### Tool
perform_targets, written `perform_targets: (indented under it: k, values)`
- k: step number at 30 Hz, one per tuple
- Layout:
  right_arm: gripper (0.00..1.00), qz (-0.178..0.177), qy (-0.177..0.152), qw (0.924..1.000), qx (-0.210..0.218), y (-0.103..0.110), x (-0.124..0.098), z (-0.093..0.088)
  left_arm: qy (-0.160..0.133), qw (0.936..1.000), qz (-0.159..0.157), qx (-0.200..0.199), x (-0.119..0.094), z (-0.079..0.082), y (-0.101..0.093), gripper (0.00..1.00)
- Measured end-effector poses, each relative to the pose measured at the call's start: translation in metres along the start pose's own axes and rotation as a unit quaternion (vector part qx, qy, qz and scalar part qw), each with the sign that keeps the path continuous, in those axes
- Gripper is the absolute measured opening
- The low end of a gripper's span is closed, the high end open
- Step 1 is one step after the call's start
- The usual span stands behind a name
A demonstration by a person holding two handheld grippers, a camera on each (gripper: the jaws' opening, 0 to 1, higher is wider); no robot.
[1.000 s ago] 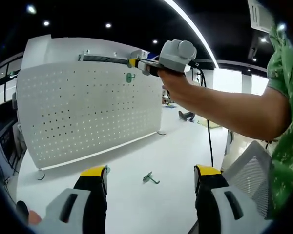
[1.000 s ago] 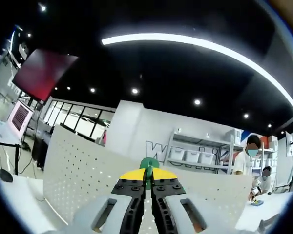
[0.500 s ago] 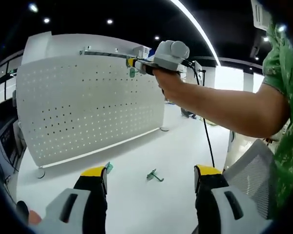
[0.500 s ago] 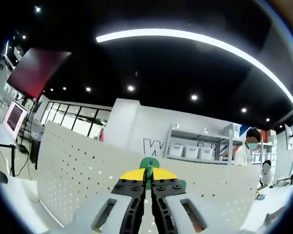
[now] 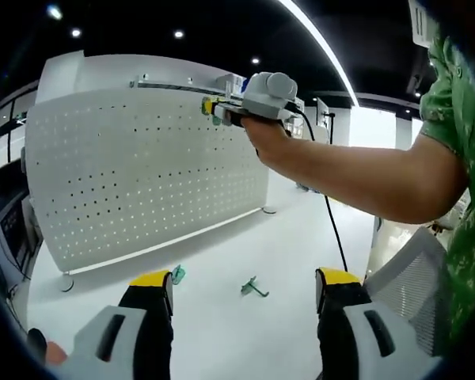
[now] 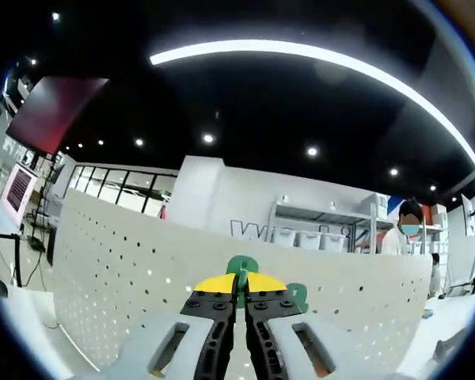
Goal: Insert the hook assembly into the mounting plate slot until the hook locks in place.
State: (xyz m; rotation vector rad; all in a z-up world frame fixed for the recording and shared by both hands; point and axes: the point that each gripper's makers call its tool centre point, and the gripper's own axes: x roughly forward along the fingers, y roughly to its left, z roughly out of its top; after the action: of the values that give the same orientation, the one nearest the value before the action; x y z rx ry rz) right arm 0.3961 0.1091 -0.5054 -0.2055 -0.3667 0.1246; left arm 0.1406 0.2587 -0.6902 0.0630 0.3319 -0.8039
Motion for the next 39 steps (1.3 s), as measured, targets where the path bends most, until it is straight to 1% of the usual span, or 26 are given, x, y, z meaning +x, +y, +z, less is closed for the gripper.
perform_targets:
  k: [7,13,16,27,39]
  values:
    - [0.02,-0.001,0.003,1.0,0.0,0.0,0.003,-0.003,0.006,1.0,0.003,0.004,0.0,-0.002,0.003,0.76]
    - [0.02,-0.001,0.006,1.0,-0.002,0.001,0.004,-0.006,0.011,0.9991,0.003,0.04,0.001,-0.001,0.001,0.77]
    - [0.02,-0.001,0.006,1.0,-0.003,0.002,0.005,-0.007,0.012,0.9988,0.001,0.048,0.003,-0.001,-0.001,0.77]
    - [0.02,0.001,0.01,0.9999,-0.005,0.004,0.007,-0.011,0.011,0.9989,0.0,0.046,0.004,0.001,0.002,0.77]
    - [0.02,0.0,0.012,0.9999,-0.007,0.0,0.013,-0.016,0.011,0.999,-0.001,0.044,0.006,0.0,0.003,0.77]
